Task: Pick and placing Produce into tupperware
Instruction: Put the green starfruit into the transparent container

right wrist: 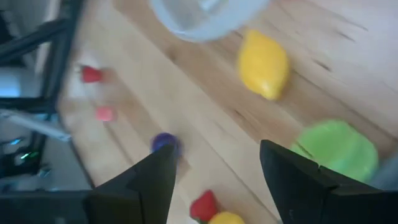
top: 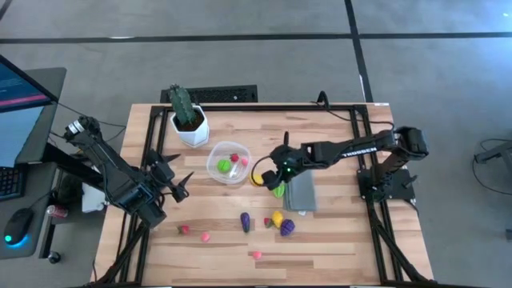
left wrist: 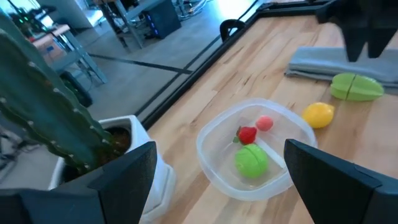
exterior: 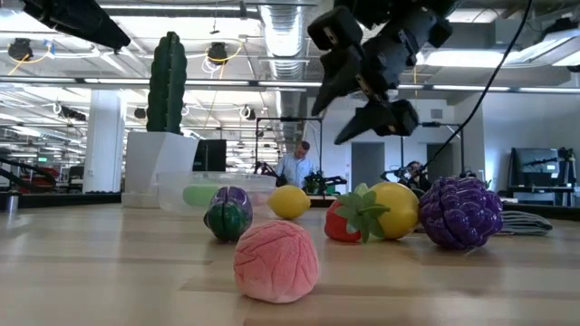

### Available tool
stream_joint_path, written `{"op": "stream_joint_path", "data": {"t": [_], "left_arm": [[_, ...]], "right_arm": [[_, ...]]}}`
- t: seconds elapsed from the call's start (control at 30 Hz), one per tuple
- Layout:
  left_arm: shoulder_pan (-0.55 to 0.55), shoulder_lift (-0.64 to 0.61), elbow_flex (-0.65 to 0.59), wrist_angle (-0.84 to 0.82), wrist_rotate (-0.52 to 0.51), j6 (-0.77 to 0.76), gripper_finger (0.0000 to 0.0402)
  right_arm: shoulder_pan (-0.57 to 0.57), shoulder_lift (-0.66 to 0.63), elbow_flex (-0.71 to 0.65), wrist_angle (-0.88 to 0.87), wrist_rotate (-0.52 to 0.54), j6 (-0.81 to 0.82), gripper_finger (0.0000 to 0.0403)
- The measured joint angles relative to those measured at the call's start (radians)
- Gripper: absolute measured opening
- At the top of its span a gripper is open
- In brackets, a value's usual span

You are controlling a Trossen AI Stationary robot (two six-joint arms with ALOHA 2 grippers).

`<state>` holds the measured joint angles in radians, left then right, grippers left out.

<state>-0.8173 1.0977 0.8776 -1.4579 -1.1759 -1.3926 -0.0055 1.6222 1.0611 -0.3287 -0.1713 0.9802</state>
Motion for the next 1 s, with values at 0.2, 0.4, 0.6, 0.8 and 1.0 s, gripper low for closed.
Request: {"op": "stream_joint_path", "data": {"t": [0.2, 0.4, 0.6, 0.8, 1.0], "left_arm": [[0.000, 0.000, 0.000, -0.074, -0.003, -0.002, 0.0343], [0.000, 0.000, 0.000, -0.114, -0.010, -0.001, 0.0343], [0.000, 0.000, 0.000, -0.114, -0.010, 0.003, 0.0343], [0.000, 0.000, 0.000, -0.114, -0.010, 0.003, 0.0343], [0.000, 0.000, 0.000, -0.114, -0.010, 0.003, 0.0343]], "right_arm": [[0.043, 0.000, 0.000, -0.071, 0.110, 0.119, 0.0254], [0.058, 0.000, 0.000, -0.128, 0.175, 0.218, 0.0254], [0.065, 0.001, 0.000, -0.206, 0.191, 0.282, 0.0254], [0.075, 0.001, 0.000, -0.202, 0.204, 0.309, 0.0254], [0.079, 0.002, 0.000, -0.215, 0.232, 0.331, 0.0254]]}}
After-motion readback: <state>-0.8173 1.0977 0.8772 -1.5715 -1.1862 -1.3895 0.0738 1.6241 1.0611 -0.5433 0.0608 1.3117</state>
